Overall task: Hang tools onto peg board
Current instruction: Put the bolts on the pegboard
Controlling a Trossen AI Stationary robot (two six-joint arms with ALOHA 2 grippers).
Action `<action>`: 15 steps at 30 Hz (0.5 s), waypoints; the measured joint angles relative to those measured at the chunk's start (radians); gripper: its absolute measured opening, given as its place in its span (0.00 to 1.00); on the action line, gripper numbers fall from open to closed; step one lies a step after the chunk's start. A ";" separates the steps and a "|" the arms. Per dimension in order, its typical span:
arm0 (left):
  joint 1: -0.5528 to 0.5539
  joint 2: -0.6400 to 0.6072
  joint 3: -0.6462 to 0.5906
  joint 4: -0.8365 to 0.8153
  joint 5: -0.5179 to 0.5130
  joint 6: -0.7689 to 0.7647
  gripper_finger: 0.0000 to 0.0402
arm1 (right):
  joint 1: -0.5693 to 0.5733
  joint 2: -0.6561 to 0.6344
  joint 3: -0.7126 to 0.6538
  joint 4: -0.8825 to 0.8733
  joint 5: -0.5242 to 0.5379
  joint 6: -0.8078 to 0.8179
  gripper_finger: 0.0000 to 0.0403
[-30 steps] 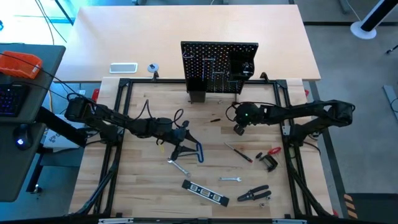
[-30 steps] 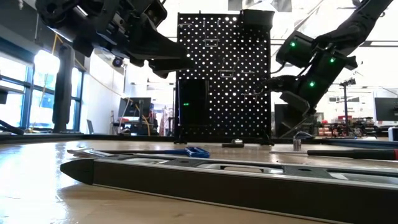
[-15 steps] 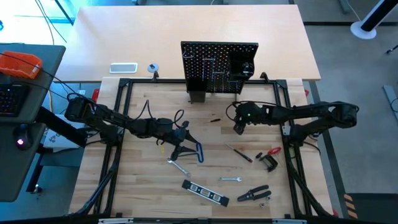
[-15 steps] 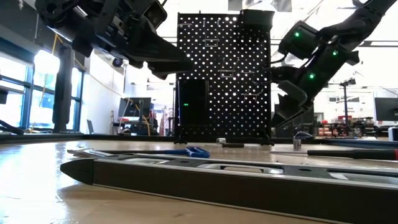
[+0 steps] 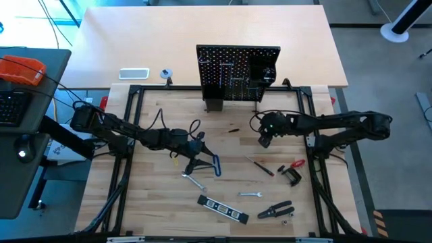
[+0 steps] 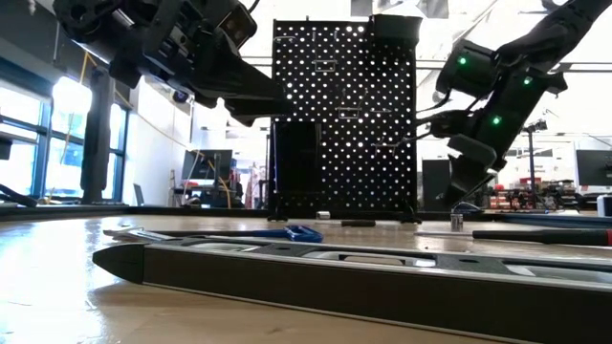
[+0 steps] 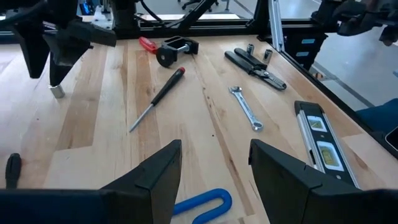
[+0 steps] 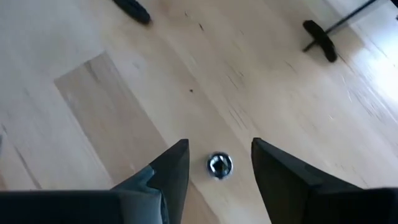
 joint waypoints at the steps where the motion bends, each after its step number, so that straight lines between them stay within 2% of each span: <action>1: 0.000 0.000 0.000 -0.001 -0.001 0.001 0.46 | 0.000 -0.010 0.000 -0.005 0.000 0.004 0.42; 6: 0.000 0.000 0.000 -0.001 -0.004 0.008 0.46 | 0.000 -0.028 -0.003 -0.035 0.000 0.021 0.42; 15: 0.000 0.000 0.000 -0.001 -0.009 0.015 0.46 | 0.000 -0.023 -0.071 0.041 -0.003 0.051 0.42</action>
